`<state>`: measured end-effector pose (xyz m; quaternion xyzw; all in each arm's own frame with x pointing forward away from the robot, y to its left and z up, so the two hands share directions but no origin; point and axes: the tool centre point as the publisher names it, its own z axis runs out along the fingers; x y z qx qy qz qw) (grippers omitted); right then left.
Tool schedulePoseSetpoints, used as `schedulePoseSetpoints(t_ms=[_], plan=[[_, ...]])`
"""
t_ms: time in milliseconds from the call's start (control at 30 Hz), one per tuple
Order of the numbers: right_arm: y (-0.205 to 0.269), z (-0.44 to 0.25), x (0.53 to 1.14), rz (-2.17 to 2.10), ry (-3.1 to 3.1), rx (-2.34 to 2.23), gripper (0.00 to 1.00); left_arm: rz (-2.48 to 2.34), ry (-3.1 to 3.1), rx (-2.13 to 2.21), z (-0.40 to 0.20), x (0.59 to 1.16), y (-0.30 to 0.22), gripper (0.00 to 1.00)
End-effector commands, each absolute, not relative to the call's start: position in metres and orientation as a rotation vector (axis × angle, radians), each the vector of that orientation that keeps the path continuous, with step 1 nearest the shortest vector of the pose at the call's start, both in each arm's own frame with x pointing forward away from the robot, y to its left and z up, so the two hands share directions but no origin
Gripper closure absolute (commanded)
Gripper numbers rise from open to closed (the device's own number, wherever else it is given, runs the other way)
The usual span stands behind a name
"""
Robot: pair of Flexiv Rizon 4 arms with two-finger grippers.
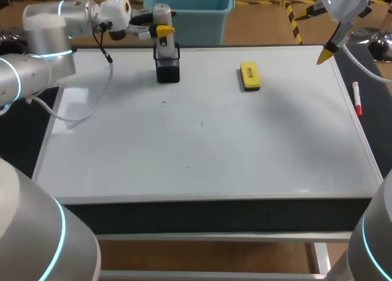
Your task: Pick up the inspection probe, press it on each red-marked spot on the whiteboard one by one, put down the probe, pick up the eraser, and wipe off all the red marks.
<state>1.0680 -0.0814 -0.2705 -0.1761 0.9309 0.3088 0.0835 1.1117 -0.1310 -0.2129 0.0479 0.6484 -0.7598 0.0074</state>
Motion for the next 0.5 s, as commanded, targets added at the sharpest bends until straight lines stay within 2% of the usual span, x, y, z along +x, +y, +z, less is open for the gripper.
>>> schedulePoseSetpoints(t_ms=[33, 500], plan=[[-0.082, -0.270, 1.068, 0.918, 2.782, -0.529, 0.00, -2.392, 2.020, 0.146, -0.222, 1.118, -0.132, 1.00], [-0.082, -0.270, 1.068, 0.918, 2.782, -0.529, 0.00, -2.408, 2.050, 0.050, -0.245, 1.127, -0.134, 1.00]])
